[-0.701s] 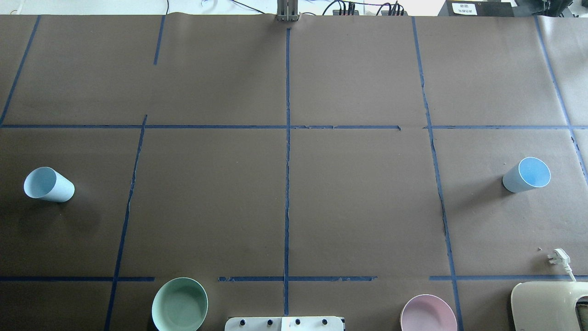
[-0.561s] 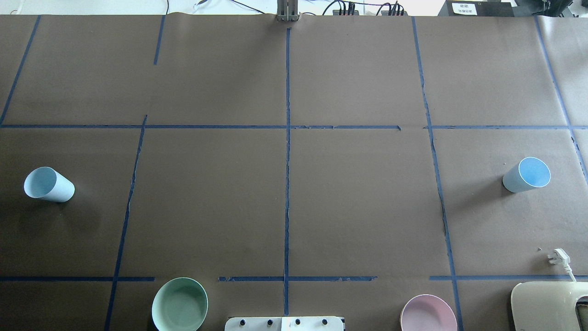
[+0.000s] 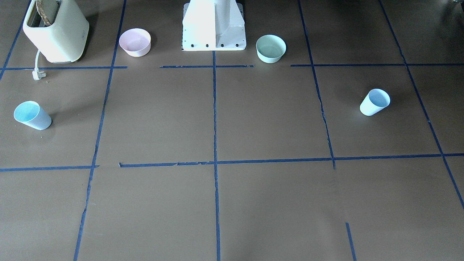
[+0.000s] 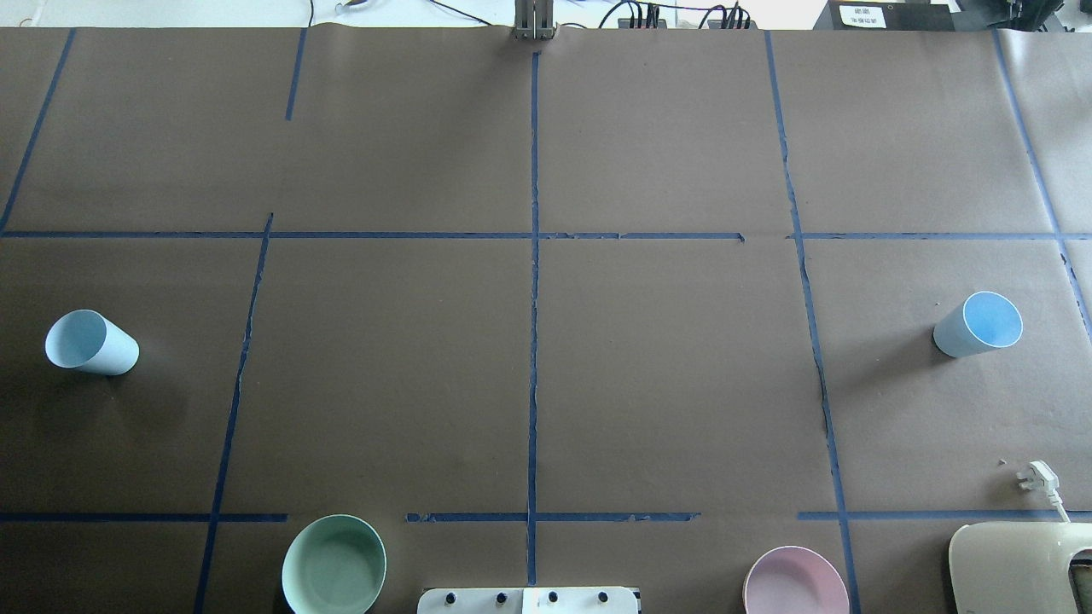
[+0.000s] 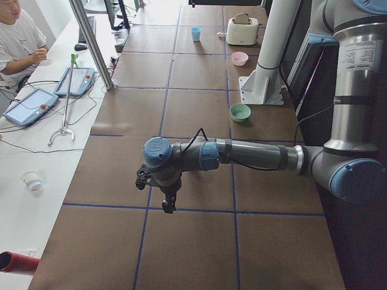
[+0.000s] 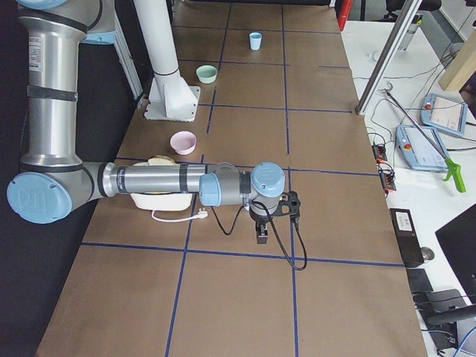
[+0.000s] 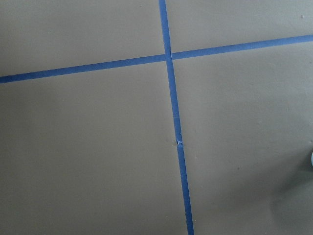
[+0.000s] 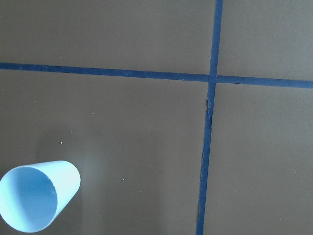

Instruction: Stack blue cups with both arms

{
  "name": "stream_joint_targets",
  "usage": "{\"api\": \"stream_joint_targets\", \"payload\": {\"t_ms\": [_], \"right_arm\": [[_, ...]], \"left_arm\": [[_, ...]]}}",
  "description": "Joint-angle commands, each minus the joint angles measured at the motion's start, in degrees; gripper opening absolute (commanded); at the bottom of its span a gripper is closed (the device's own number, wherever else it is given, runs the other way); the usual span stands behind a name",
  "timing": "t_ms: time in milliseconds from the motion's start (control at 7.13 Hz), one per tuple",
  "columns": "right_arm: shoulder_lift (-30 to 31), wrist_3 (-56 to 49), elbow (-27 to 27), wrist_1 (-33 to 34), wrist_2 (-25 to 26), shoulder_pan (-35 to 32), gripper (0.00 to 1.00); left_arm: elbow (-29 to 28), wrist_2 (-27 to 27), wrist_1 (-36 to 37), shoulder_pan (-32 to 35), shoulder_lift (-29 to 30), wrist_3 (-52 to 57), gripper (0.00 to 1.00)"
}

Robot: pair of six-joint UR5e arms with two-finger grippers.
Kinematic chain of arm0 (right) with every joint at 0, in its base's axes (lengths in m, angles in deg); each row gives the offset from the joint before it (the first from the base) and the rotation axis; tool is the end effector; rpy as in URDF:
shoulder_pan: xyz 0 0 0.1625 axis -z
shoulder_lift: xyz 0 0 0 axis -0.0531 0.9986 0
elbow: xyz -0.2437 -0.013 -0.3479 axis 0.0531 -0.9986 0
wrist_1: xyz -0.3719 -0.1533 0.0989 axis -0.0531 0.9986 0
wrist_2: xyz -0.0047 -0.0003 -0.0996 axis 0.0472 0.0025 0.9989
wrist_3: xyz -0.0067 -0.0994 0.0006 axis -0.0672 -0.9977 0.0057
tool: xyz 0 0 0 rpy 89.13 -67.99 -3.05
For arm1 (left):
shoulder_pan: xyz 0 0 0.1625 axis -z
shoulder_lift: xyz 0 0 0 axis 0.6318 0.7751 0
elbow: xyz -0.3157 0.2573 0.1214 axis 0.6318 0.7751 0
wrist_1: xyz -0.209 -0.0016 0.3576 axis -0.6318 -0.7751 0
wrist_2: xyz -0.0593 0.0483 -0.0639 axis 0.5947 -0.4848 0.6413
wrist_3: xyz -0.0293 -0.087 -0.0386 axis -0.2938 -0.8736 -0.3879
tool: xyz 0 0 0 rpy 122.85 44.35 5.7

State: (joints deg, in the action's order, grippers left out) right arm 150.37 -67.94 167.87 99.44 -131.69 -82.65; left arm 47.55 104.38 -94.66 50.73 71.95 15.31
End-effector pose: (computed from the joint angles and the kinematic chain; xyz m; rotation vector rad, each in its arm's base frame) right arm 0.0242 -0.4601 0.6221 0.0354 -0.8514 -0.0653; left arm -0.0626 -0.4719 0.6317 -0.0141 0.7868 0.1592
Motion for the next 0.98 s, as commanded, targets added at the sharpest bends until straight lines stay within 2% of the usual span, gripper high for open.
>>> {"api": "stream_joint_targets", "payload": {"t_ms": [0,841], "right_arm": [[-0.06,-0.02,0.03,-0.01,-0.01,0.00,1.00],[-0.06,0.06,0.12,-0.01,-0.18,0.00,1.00]], "left_arm": [[1.36,-0.36,0.69,-0.01,0.22,-0.12,1.00],[1.02,-0.19,-0.01,0.08,-0.21,0.05,1.00]]}}
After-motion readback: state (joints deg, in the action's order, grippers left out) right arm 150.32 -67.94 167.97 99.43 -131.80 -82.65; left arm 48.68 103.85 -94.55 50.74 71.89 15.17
